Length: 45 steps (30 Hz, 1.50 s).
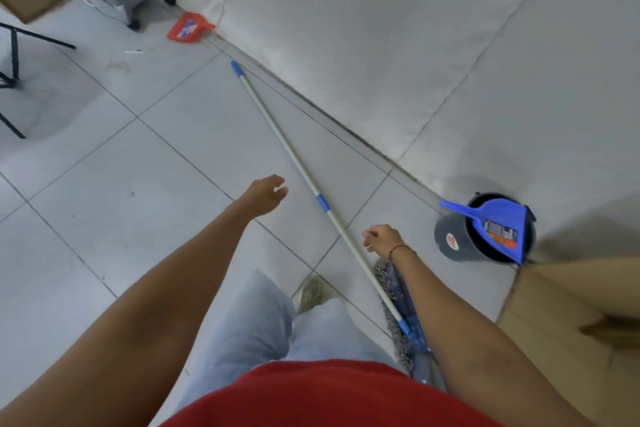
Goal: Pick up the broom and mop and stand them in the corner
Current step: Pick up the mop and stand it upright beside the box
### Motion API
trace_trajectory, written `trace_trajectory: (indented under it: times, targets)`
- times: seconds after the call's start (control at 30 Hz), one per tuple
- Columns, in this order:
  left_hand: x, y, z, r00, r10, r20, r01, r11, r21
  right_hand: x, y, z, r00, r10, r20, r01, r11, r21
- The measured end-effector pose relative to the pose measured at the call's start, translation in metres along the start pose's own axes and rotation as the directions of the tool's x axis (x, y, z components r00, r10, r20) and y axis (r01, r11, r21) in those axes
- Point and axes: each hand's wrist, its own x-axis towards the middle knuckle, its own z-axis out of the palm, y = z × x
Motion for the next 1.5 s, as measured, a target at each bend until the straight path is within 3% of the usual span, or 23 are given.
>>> trace_trajectory:
  times: [0.13,0.27,0.43,0.53,0.63,0.7,0.77,0.9,1.07,1.13,1.23,1.37,1.5]
  targets:
    - [0.062,0.001,-0.051,0.999,0.025,-0.041,-0.025,1.000,0.007,0.051,-0.057,-0.017,0.999,-0.017,-0.033,0.017,1.000,0.012]
    - [0.137,-0.016,-0.079,0.991,0.085,0.100,-0.098,0.986,0.134,0.114,-0.101,-0.024,0.996,0.042,-0.084,-0.030,0.990,0.137]
    - [0.244,-0.036,-0.104,0.978,0.003,0.208,-0.025,0.995,0.101,0.195,-0.152,-0.020,0.990,0.137,-0.037,-0.133,0.986,0.102]
    - [0.314,-0.050,-0.104,0.974,-0.085,0.211,0.100,0.993,-0.060,0.251,-0.172,-0.011,0.988,0.145,0.058,-0.145,0.989,-0.014]
    - [0.371,-0.068,-0.091,0.940,-0.241,0.240,0.331,0.813,-0.480,0.311,-0.182,-0.002,0.988,0.151,0.026,-0.151,0.988,-0.029]
    - [0.410,-0.085,-0.068,0.911,-0.322,0.258,0.412,0.666,-0.622,0.353,-0.173,0.013,0.983,0.183,0.009,-0.183,0.983,-0.015]
    - [0.437,-0.097,-0.043,0.887,-0.366,0.282,0.456,0.600,-0.658,0.384,-0.157,0.030,0.977,0.212,0.025,-0.211,0.977,-0.034]
    - [0.498,-0.134,0.023,0.859,-0.398,0.321,0.501,0.531,-0.684,0.446,-0.108,0.069,0.960,0.274,0.061,-0.266,0.958,-0.107]
    - [0.581,-0.192,0.101,0.824,-0.507,0.254,0.532,0.537,-0.655,0.536,-0.039,0.125,0.948,0.306,0.087,-0.297,0.949,-0.103]
    - [0.613,-0.214,0.130,0.795,-0.527,0.299,0.575,0.501,-0.647,0.570,-0.019,0.146,0.941,0.320,0.109,-0.312,0.946,-0.086]
    - [0.661,-0.239,0.181,0.753,-0.512,0.413,0.627,0.371,-0.685,0.628,0.014,0.181,0.931,0.333,0.150,-0.317,0.941,-0.118]
    - [0.693,-0.245,0.214,0.802,-0.420,0.425,0.552,0.248,-0.796,0.664,0.031,0.210,0.892,0.345,0.291,-0.278,0.928,-0.249]
    - [0.680,-0.230,0.189,0.807,-0.472,0.355,0.483,0.181,-0.856,0.642,0.020,0.222,0.899,0.327,0.291,-0.223,0.915,-0.337]
